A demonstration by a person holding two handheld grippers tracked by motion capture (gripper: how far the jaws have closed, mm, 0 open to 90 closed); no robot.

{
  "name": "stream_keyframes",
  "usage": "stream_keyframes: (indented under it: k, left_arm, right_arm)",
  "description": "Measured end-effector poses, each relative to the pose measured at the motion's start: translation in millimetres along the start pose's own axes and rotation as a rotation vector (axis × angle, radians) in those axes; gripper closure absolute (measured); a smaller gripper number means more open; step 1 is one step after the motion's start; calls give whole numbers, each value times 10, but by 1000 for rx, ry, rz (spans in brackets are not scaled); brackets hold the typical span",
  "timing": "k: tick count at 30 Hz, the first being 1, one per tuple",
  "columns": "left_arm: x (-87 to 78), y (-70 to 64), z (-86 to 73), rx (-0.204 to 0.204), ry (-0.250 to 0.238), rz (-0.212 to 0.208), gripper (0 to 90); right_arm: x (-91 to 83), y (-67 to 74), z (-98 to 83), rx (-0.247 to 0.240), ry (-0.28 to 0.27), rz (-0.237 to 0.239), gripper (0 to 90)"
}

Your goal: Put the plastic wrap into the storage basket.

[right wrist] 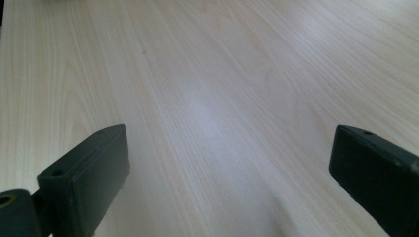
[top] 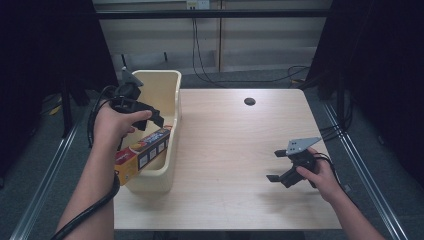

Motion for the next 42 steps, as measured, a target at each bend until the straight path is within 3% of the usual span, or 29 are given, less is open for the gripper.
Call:
stream_keyframes:
  k: [9,19,20,42]
  left_arm:
    - [62,-146,79,32,-21,-14,111]
    - [177,-314,149,89,-26,-41,100]
    - [193,-339,154,79,-34,-49,98]
    - [390,-606,243,161,-37,-86,90]
  right_arm:
    - [-9,-2,5,3,-6,-6,20]
    - [-19,5,7,4,-8,2,21]
    - [-18,5,7,3,-8,2,20]
    - [-11,8,10,-1,-7,1,20]
Point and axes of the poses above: each handheld gripper's, and its own axes: x roughly forward along the jaws, z roughly out of its top, y roughly to its left, the point moved 5 cm from there along x, roughly forward along the jaws, and after that the axes turned 4 degrees about x, right-handed, at the moved point
